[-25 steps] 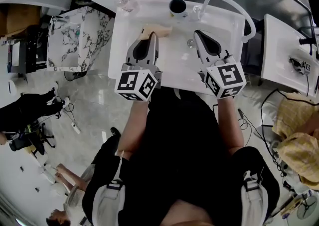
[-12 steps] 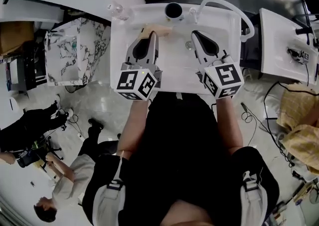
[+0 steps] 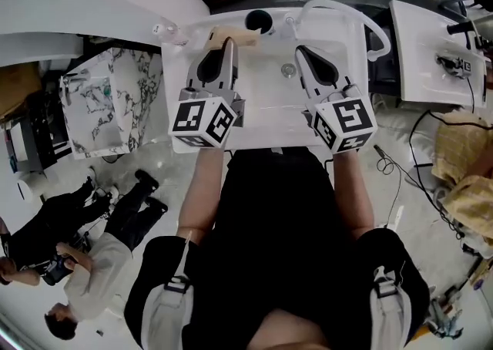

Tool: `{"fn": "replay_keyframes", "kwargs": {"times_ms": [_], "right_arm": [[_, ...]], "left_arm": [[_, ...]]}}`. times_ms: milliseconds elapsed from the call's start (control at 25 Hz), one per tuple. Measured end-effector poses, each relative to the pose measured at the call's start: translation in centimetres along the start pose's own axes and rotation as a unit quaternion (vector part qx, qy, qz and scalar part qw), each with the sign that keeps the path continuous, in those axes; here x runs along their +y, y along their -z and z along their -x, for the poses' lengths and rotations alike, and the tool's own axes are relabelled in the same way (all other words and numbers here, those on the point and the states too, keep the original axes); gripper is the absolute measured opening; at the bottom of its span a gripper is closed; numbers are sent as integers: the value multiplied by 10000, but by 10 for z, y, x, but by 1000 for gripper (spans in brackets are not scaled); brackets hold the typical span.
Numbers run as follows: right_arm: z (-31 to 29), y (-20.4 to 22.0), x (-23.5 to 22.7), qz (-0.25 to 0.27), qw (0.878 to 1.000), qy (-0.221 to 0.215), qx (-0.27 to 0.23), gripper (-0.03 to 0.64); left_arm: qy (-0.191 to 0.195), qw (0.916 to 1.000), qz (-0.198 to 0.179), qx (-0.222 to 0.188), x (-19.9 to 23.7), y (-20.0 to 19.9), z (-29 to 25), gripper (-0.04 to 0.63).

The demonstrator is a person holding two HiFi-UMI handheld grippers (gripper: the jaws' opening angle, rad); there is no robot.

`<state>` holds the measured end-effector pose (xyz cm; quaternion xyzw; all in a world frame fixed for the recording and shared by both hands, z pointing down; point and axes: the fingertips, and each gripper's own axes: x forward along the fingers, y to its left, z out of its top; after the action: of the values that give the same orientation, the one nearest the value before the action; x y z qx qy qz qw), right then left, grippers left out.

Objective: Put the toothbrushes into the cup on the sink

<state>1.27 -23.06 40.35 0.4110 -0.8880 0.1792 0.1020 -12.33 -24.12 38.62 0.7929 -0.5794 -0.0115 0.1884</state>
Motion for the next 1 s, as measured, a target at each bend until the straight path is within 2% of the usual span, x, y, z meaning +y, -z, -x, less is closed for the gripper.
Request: {"fn": "replay_keyframes", "kwargs": {"times_ms": [400, 1000], "right_arm": [[-5, 4, -1, -34, 9996, 261, 120, 31], [-3, 19, -6, -108, 9984, 465, 293, 31]], "left_arm": [[242, 9997, 66, 68, 11, 1, -26, 38], [276, 9995, 61, 130, 25, 25, -51, 38]]}}
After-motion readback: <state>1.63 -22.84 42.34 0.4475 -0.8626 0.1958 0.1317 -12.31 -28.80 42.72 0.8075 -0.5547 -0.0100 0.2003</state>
